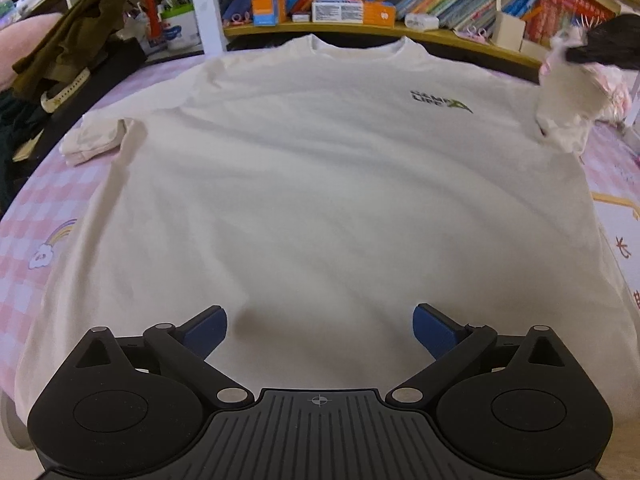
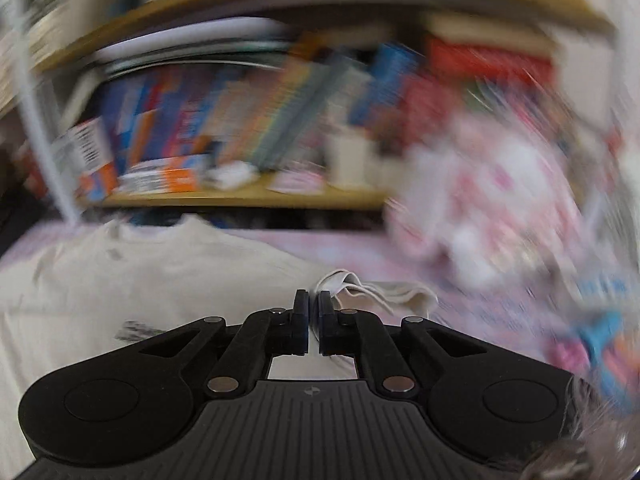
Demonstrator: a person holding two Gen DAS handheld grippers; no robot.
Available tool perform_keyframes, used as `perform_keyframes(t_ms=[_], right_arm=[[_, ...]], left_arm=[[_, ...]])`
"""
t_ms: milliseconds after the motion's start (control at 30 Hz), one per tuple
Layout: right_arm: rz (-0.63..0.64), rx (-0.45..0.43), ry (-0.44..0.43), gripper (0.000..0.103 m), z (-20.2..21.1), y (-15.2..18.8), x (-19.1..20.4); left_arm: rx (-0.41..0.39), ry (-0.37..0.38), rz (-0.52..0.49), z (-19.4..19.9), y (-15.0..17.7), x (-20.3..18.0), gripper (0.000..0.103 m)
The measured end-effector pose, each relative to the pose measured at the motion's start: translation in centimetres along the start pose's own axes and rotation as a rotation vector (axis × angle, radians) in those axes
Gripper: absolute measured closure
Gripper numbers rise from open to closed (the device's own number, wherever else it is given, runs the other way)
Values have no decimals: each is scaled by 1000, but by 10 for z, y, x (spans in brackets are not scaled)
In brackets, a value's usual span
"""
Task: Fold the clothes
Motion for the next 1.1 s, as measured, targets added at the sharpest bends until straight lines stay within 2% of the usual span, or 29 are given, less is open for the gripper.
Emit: perform_keyframes(t_ms=[100,133,167,200,233,300,367,433,533,600,667,733,833,967,1100], right_arm=[[154,-11,-79,98,-9,7,76],[203,-1,-110,93,-13,11,100],[244,46,-149,84,-20,20,119],[285,93,-187,57,-27,28,139],[311,130,-220,55,-31,36,155],[254,124,-280,57,-24,42,162],[161,114,-379,60,-9,43,158],[88,98,-395,60,1,39,144],[-16,70,-329,61,4,29,109],[-73,87,-276,61,-1,27,88],[-126,126,-220,67,-11,28,70],[-165,197,-191,80,-21,40,63],[-95,308,-177,82,-27,66,69],[3,290,-166,82,-11,77,78],[51,255,-206,78,18,81,83]], left_arm=[[10,5,19,-2,2,15,2],[15,6,24,-2,3,19,2],[21,6,27,-3,4,23,2],[24,7,30,-3,5,27,2],[21,7,32,-2,6,32,2],[15,8,44,-1,8,40,2],[14,8,56,-1,9,45,2],[12,9,59,-2,9,46,2],[9,12,59,-2,8,46,2],[8,16,54,-3,7,44,2],[8,21,50,-3,7,42,2],[7,23,49,-2,7,40,2],[4,18,59,-1,6,37,2],[-12,-1,78,1,2,35,2],[-34,-34,115,3,-5,33,2]])
Point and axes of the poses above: each gripper's, at about its wrist camera, not at the fingertips, and z roughly against the way its jaws point, x to its left, y to its underside, the point moved 6 cm from there along -z, roughly the way its jaws point, and after that the axes turned 1 degree about -y, right-handed, at the moved point
